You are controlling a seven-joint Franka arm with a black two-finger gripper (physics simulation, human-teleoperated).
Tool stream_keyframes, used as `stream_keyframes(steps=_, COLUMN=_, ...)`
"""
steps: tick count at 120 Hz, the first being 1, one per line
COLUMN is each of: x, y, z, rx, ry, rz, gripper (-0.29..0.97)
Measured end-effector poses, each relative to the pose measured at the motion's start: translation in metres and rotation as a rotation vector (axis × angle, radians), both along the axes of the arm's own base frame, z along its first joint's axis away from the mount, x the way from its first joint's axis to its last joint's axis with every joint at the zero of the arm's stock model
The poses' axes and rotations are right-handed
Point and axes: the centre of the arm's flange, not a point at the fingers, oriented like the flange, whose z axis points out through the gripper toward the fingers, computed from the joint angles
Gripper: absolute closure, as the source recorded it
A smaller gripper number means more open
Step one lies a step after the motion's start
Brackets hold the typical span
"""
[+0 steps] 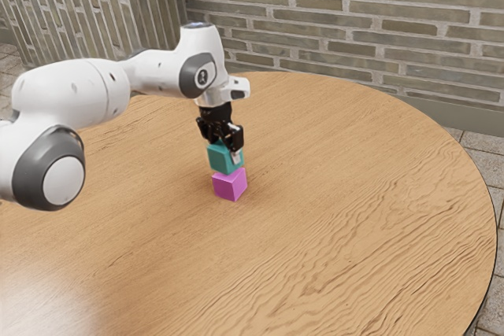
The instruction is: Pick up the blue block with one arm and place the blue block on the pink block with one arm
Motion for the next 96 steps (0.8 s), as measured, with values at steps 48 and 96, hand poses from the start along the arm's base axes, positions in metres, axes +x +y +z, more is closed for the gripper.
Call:
stream_keyframes(steps=48, x=-0.002, y=-0.005, z=-0.006, rx=0.006, ry=0.013, rz=0.006, gripper=0.11)
stream_keyframes(steps=96, x=-0.064, y=-0.016, z=0.244, rx=0.127, ry=-0.197, rz=-0.054, gripper=0.02)
